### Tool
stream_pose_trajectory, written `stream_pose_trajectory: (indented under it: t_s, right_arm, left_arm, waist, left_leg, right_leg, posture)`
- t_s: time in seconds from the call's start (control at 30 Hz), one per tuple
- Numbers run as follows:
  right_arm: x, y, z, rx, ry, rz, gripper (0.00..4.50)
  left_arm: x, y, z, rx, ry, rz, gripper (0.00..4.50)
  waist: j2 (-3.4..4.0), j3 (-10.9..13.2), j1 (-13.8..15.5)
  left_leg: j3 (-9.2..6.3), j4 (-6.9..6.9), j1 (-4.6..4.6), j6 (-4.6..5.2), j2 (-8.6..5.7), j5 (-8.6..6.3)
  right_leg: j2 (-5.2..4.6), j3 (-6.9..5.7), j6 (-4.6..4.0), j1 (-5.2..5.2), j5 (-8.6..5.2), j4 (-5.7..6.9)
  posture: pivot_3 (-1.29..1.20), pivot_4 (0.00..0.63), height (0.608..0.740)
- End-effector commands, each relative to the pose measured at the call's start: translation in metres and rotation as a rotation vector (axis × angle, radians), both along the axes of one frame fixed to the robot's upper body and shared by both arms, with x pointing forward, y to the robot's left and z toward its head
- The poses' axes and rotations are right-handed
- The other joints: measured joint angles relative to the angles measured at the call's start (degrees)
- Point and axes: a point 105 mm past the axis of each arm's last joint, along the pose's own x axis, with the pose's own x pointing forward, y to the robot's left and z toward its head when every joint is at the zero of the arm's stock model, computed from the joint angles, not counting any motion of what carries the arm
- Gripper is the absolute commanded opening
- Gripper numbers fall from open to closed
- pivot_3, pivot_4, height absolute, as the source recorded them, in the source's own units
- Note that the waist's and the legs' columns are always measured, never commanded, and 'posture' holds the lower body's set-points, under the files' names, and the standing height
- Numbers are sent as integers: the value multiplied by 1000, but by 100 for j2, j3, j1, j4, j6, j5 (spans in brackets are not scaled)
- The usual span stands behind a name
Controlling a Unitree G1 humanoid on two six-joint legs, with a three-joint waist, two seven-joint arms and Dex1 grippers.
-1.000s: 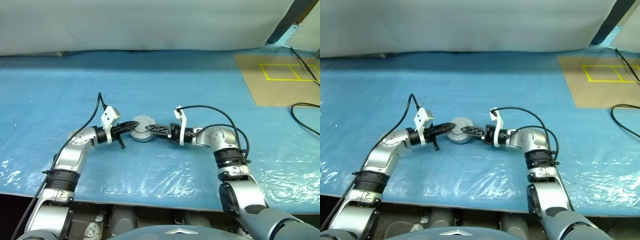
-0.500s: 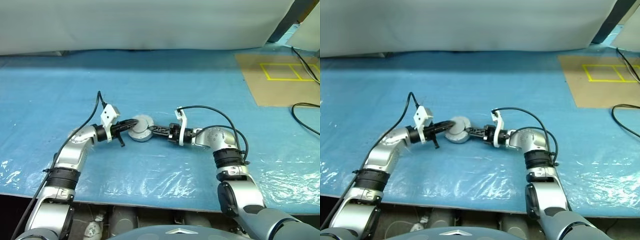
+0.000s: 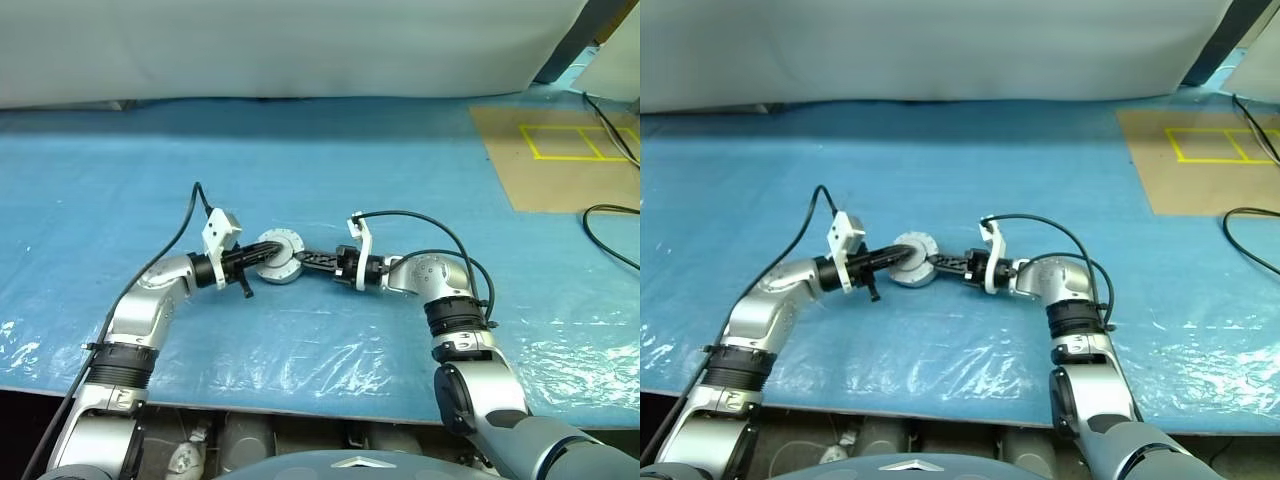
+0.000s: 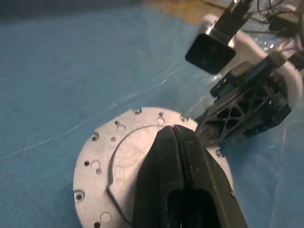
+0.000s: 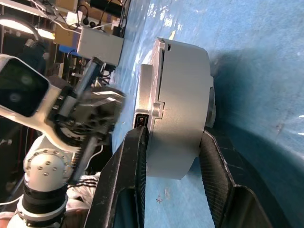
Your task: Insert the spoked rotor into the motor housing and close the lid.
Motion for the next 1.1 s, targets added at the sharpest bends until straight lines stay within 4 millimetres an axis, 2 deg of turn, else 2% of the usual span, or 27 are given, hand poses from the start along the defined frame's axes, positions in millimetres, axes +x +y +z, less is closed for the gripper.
stream_pose_trajectory:
  t_s: [0.03,0.13,0.23,0.37,0.5,0.63,0.87,0.97,1.03,1.1]
  right_arm:
    - [3,-2,13,61,-23,-17,1236]
    - [3,-6,21,94,-29,-24,1236]
    - [5,-13,41,186,-38,-40,1236]
    - [1,-17,74,287,-93,-17,1236]
    - [-5,-15,99,326,-151,3,1236]
    - [-6,-14,109,337,-167,1,1236]
    - [-7,-13,121,354,-191,14,1236]
    - [-8,-12,122,349,-193,24,1236]
    - [-8,-12,122,348,-192,24,1236]
    - [-9,-11,122,347,-189,27,1236]
  left_arm:
    - [1,11,54,-198,-49,45,0]
    - [3,28,67,-302,-14,92,0]
    - [8,53,55,-371,82,193,0]
    - [-3,61,33,-466,228,200,0]
    - [-16,60,28,-651,344,140,847]
    - [-19,55,37,-862,430,100,2218]
    - [-30,36,24,-930,642,-9,4481]
    - [-34,27,20,-896,689,-43,4481]
    - [-29,22,15,-874,705,-30,4481]
    - [-24,15,19,-875,695,-52,4481]
  waist:
    - [0,0,0]
    - [0,1,4]
    - [0,2,5]
    - [-1,3,13]
    - [-3,4,36]
    - [-3,4,60]
    - [-4,4,131]
    - [-4,4,151]
    - [-4,4,156]
    - [-4,4,155]
  left_leg:
    - [0,0,-1,0,-1,0]
    - [0,1,-2,0,-1,0]
    - [0,0,-8,-1,-3,0]
    - [-1,0,-39,0,-3,1]
    - [-3,1,-58,7,-1,5]
    - [-4,6,-56,-2,2,0]
    - [-5,17,-56,-4,-1,-1]
    - [-5,17,-57,-4,-2,-1]
    - [-6,17,-58,-5,-3,0]
    - [-9,18,-57,-5,-4,0]
  right_leg:
    - [0,0,0,0,0,0]
    - [0,0,0,-1,0,0]
    - [0,0,0,-3,0,-4]
    - [1,-6,25,-29,15,-5]
    - [8,-19,26,-43,16,-7]
    - [6,-18,26,-41,16,-4]
    - [6,-16,29,-38,18,-2]
    - [9,-18,30,-38,19,-3]
    - [9,-18,32,-38,20,-3]
    - [9,-18,36,-35,22,-3]
  posture:
    - [0,150,740]
    - [0,150,740]
    - [0,150,740]
    - [0,150,740]
    - [0,150,740]
    - [0,150,740]
    - [0,150,740]
    - [0,150,740]
    - [0,150,740]
    - [0,150,740]
